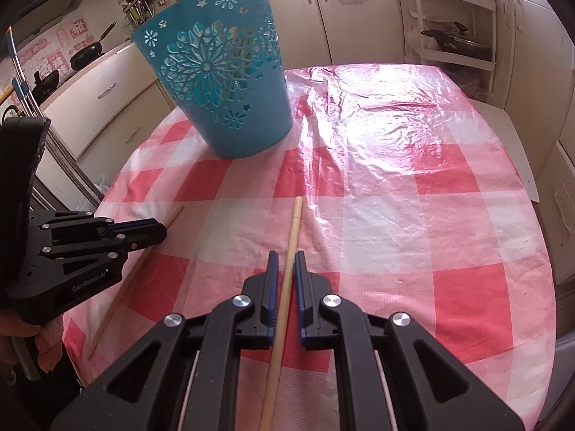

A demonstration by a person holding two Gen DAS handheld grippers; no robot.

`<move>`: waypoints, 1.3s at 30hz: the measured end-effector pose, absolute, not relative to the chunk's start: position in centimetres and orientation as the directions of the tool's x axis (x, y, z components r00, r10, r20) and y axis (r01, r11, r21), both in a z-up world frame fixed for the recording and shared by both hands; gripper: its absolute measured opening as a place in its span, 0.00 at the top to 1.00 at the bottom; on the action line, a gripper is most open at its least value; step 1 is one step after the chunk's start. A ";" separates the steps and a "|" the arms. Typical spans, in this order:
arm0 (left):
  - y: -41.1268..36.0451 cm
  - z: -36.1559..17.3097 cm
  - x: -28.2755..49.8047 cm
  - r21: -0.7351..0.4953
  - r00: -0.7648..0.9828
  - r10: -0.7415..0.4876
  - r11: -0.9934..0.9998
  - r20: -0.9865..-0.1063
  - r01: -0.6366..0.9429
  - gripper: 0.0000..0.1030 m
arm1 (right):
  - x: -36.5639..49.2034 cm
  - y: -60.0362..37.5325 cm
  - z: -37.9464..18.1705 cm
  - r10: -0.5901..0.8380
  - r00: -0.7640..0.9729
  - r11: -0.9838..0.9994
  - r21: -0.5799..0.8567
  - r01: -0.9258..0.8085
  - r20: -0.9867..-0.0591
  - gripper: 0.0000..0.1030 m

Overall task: Organize utensils
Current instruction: 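Close the left tool on another wooden stick near the basket, then lift the stick with the left tool and drop it into the basket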

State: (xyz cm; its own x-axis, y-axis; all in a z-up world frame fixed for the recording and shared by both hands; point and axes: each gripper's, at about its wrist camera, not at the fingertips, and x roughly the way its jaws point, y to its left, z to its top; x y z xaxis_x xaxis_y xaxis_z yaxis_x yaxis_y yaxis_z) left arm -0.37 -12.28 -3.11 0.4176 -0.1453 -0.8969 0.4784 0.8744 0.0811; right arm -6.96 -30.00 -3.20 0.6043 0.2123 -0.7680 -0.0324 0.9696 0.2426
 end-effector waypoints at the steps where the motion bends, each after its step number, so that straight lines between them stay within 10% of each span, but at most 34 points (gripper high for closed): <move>1: -12.4 -3.1 -0.4 0.094 0.427 -0.137 0.874 -0.894 0.477 0.89 | -6.8 -30.0 -3.1 0.204 0.604 0.972 0.233 -0.030 -0.771 0.91; 27: -13.4 -2.4 -1.7 0.135 0.487 -0.171 0.837 -0.856 0.530 0.95 | -6.1 -29.4 -3.6 0.172 0.617 0.982 0.180 -0.051 -0.768 0.91; 39: -8.1 10.4 -0.8 -0.268 0.532 -0.581 0.790 -0.615 0.552 0.95 | -6.1 -29.4 -3.5 0.169 0.618 0.983 0.176 -0.051 -0.768 0.91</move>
